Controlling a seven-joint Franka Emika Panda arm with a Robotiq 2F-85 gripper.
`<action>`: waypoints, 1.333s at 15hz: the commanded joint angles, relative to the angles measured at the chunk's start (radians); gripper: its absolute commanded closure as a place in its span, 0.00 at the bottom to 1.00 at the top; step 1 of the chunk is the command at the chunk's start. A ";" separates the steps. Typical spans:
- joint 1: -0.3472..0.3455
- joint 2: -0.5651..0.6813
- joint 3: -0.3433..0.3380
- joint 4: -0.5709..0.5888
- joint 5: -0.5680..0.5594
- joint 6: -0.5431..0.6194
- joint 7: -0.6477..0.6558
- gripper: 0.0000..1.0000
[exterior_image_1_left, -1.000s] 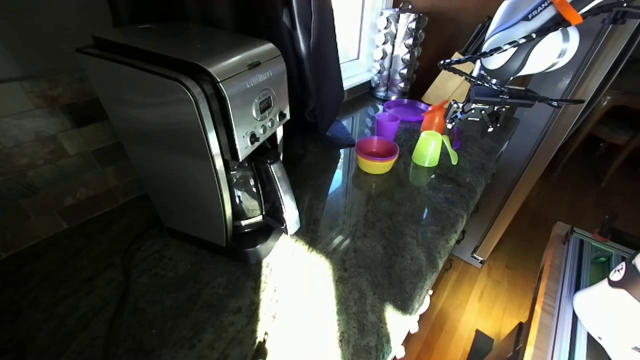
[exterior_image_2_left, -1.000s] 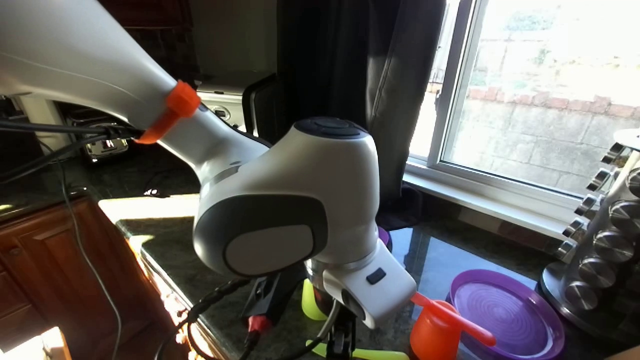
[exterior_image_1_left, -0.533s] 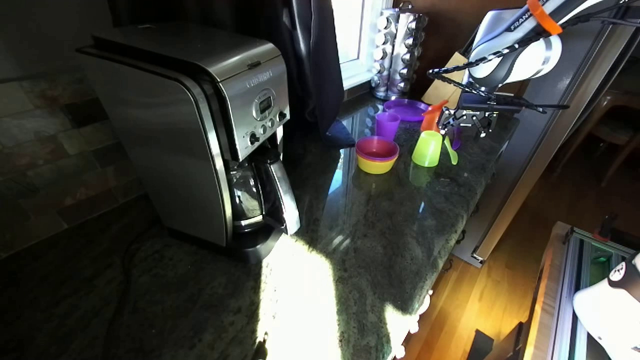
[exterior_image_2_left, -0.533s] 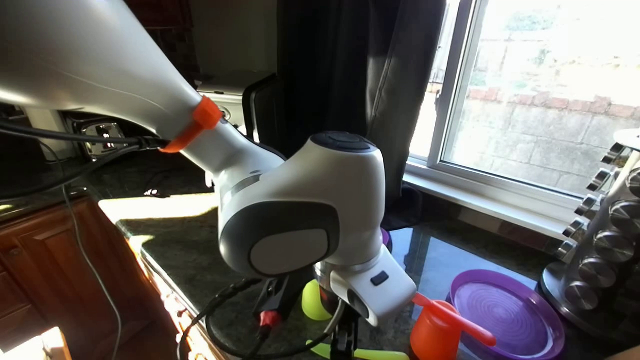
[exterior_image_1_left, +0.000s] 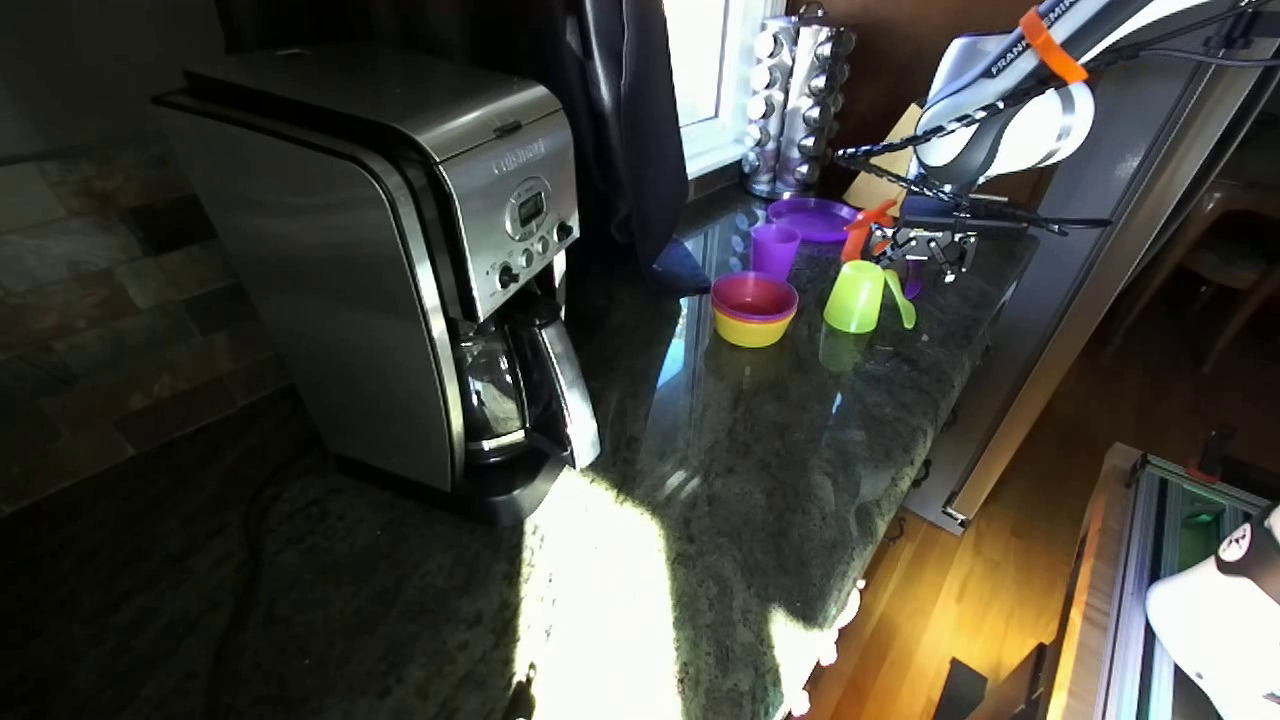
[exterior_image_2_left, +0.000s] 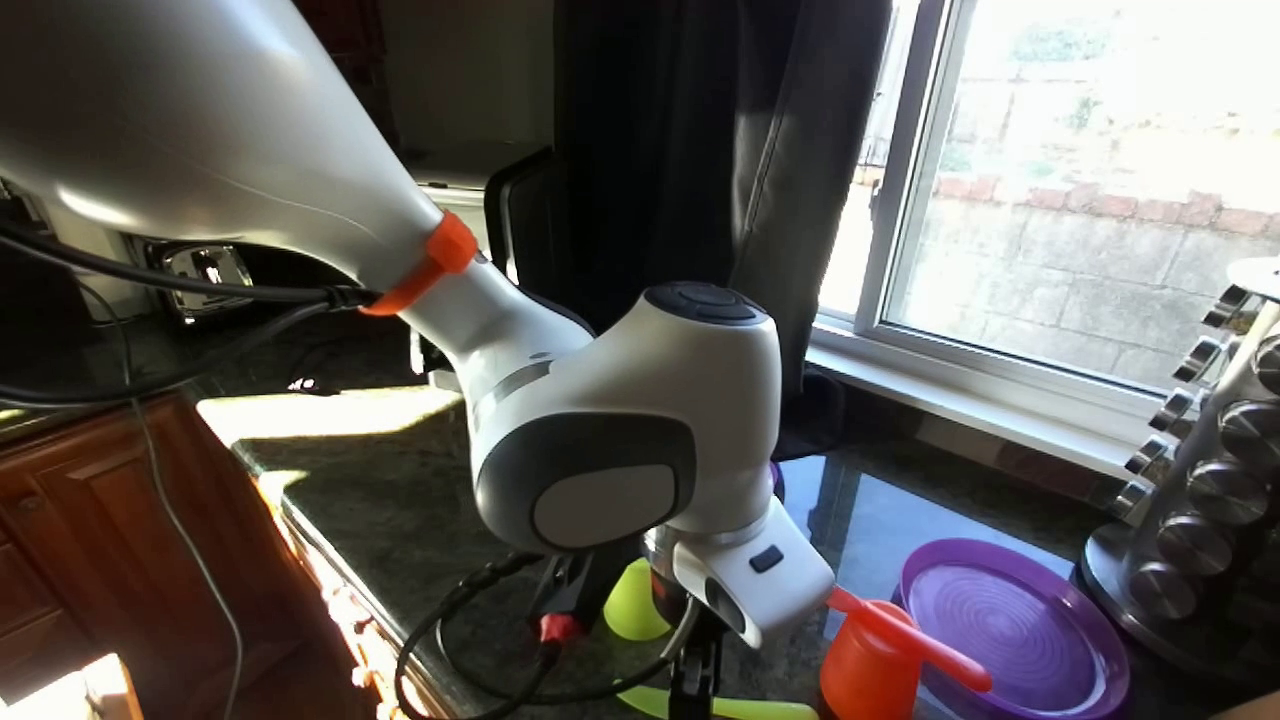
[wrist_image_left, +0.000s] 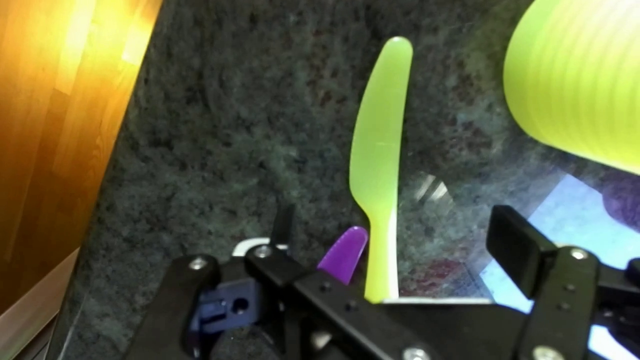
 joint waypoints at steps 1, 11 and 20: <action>0.016 0.040 -0.012 0.025 0.056 0.021 -0.016 0.07; 0.023 0.084 -0.019 0.052 0.081 0.033 -0.010 0.14; 0.036 0.091 -0.022 0.059 0.089 0.032 -0.010 0.45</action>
